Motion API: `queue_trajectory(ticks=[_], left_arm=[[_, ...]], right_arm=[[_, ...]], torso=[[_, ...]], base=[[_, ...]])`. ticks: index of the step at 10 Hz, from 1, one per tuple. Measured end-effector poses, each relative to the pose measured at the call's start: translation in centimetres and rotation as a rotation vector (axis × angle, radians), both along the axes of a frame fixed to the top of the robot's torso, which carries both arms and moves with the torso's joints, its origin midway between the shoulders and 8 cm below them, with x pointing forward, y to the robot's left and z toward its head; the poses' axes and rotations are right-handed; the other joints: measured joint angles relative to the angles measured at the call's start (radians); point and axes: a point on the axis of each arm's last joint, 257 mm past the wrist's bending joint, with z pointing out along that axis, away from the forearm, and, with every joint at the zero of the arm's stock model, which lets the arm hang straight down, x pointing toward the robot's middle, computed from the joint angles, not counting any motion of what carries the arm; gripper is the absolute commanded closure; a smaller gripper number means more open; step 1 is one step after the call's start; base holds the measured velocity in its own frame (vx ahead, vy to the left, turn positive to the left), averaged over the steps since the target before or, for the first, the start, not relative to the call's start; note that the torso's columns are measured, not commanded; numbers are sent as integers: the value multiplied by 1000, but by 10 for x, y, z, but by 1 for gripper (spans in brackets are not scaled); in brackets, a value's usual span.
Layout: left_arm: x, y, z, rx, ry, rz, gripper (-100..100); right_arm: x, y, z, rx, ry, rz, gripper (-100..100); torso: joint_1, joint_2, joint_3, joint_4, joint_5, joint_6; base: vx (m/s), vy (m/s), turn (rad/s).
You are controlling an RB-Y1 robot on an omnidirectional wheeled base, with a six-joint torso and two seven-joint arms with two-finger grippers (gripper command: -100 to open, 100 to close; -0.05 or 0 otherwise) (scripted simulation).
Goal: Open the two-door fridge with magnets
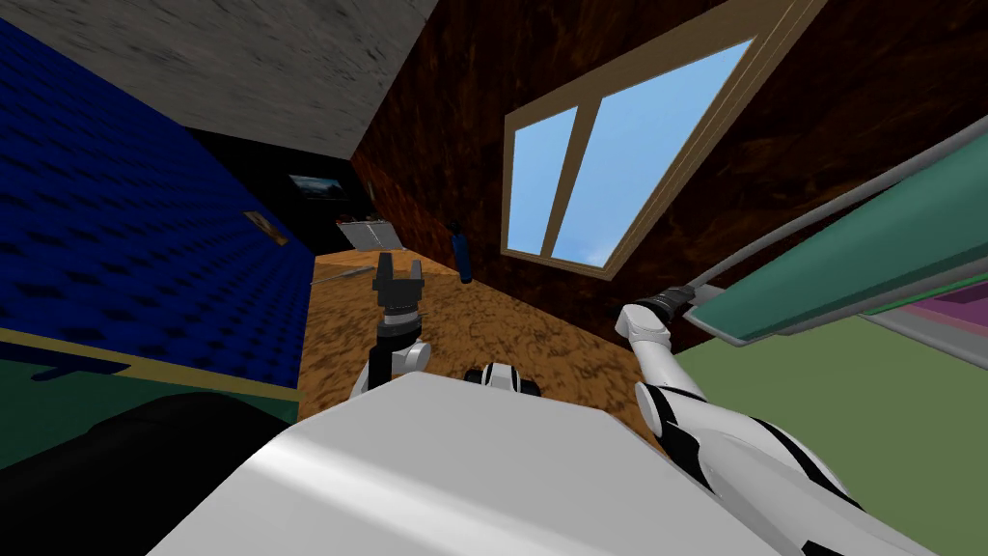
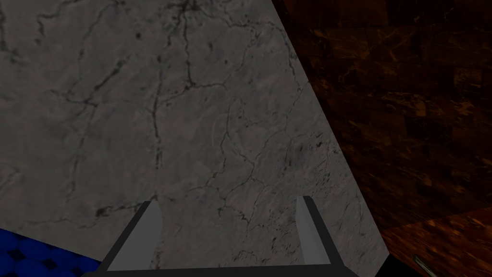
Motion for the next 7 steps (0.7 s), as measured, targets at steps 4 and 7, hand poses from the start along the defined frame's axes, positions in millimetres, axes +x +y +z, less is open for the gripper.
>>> queue_trajectory(ticks=[4, 7], left_arm=[[0, 0, 0, 0, 0, 0, 0], [0, 0, 0, 0, 0, 0, 0]], right_arm=[[-24, -30, 7, -1, -8, -116, 100], [-40, -40, 4, 1, -9, -179, 100]], torso=[[2, 7, 4, 2, 1, 0], [13, 2, 2, 1, 5, -2]], base=[[38, 33, 132], [122, 20, 19]])
